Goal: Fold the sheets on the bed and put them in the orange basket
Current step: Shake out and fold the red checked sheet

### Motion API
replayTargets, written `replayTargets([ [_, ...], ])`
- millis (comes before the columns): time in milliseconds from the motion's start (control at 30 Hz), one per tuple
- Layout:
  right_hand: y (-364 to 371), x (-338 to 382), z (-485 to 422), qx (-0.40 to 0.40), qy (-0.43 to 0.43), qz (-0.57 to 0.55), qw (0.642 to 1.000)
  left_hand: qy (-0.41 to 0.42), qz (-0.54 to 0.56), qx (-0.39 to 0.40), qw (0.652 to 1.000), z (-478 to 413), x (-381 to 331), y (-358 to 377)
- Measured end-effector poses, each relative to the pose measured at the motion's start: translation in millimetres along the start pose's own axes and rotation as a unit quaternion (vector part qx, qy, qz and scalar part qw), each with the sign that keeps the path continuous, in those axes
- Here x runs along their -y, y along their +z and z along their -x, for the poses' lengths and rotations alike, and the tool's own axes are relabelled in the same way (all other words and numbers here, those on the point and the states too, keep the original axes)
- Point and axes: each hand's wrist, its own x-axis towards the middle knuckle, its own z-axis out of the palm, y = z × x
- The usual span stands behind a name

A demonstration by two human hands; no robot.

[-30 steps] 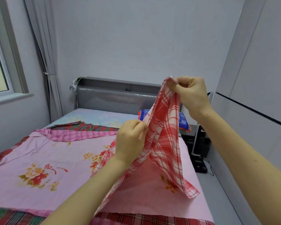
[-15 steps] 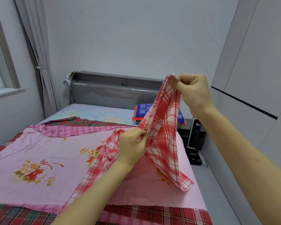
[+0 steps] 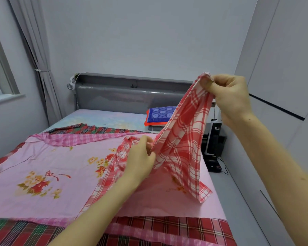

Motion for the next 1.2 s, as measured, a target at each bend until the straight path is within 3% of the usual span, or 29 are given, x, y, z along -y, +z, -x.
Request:
replayTargets([
  [167, -31, 7, -6, -0.066, 0.001, -0.034, 0.997, -0.112, -0.015, -0.010, 0.993, 23, 45, 14],
  [300, -62, -20, -7, -0.132, 0.034, -0.009, 0.991, -0.210, 0.158, -0.026, 0.964, 16, 49, 0],
  [367, -80, -56, -2, -0.165, 0.091, 0.068, 0.980, -0.224, 0.229, -0.041, 0.946, 6, 39, -15],
  [467, -106, -120, 18, -0.135, 0.218, 0.287, 0.923, -0.169, 0.236, -0.020, 0.957, -11, 14, -38],
  [533, -112, -153, 38, -0.074, 0.295, 0.402, 0.864, -0.115, 0.183, 0.032, 0.976, -22, -5, -50],
  [600, -99, -158, 56, 0.005, 0.310, 0.480, 0.821, -0.070, 0.115, 0.110, 0.985, -31, -28, -56],
  [633, -88, -150, 61, 0.041, 0.287, 0.475, 0.831, -0.052, 0.082, 0.142, 0.985, -35, -39, -58],
  [667, -72, -137, 66, 0.081, 0.256, 0.428, 0.863, -0.036, 0.052, 0.164, 0.984, -38, -49, -57],
  [733, -33, -100, 77, 0.145, 0.203, 0.236, 0.939, -0.005, 0.019, 0.195, 0.981, -43, -67, -54],
  [767, -10, -82, 81, 0.176, 0.183, 0.146, 0.956, 0.004, 0.021, 0.210, 0.978, -46, -73, -53],
  [833, 23, -57, 90, 0.201, 0.127, 0.103, 0.966, 0.022, 0.030, 0.235, 0.971, -48, -83, -48],
  [1033, 49, -56, 84, 0.131, -0.017, 0.198, 0.971, 0.047, 0.026, 0.204, 0.978, -48, -67, -62],
  [1200, 62, -59, 83, 0.123, -0.028, 0.214, 0.969, 0.074, -0.079, 0.101, 0.989, -26, -24, -61],
])
